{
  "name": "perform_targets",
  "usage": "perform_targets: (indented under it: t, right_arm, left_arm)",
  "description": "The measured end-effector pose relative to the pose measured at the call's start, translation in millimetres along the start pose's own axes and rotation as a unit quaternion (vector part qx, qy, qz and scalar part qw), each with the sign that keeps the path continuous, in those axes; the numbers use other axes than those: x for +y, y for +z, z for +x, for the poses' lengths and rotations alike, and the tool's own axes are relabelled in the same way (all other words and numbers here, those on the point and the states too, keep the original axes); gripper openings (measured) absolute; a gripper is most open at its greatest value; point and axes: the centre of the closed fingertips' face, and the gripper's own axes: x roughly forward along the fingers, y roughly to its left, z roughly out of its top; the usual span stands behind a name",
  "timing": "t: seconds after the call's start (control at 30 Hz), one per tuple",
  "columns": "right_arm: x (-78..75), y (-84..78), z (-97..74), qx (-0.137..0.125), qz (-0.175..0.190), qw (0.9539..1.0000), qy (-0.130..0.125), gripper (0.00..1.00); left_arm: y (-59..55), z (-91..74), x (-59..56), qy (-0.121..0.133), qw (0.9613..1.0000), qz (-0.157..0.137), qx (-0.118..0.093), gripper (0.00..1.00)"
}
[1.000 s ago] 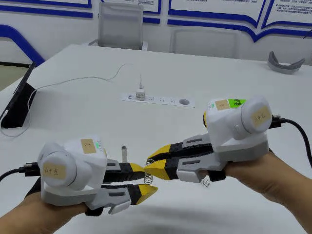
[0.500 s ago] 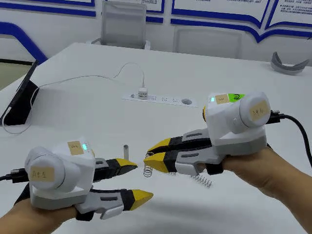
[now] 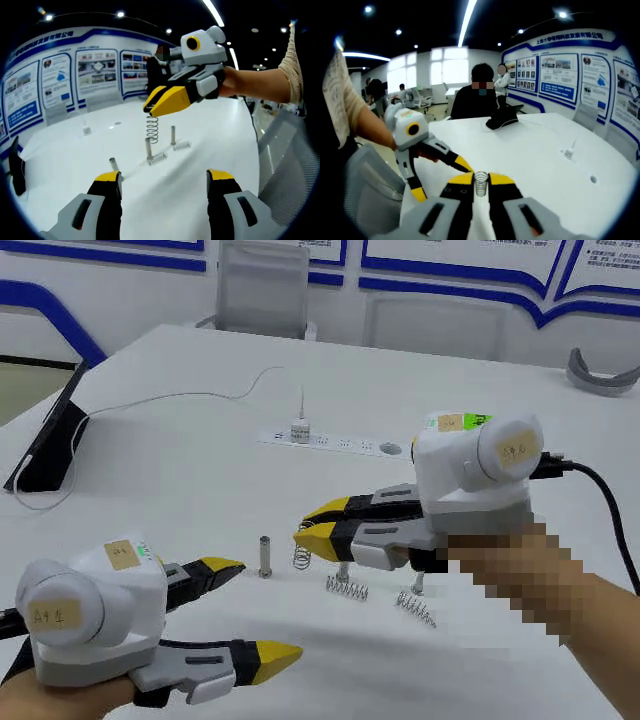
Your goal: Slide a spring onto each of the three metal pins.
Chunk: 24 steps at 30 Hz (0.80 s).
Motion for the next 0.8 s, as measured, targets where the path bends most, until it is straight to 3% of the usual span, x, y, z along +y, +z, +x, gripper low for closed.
perform_targets:
  t: [0.8]
  right_arm:
    - [-41.7,2.1,58.4,0.011,0.007,0.9987,-0.050,0.12]
  left_arm:
    - [-8.8,-3.8,1.6,0.005,0.9999,-0.012,0.004,0.77]
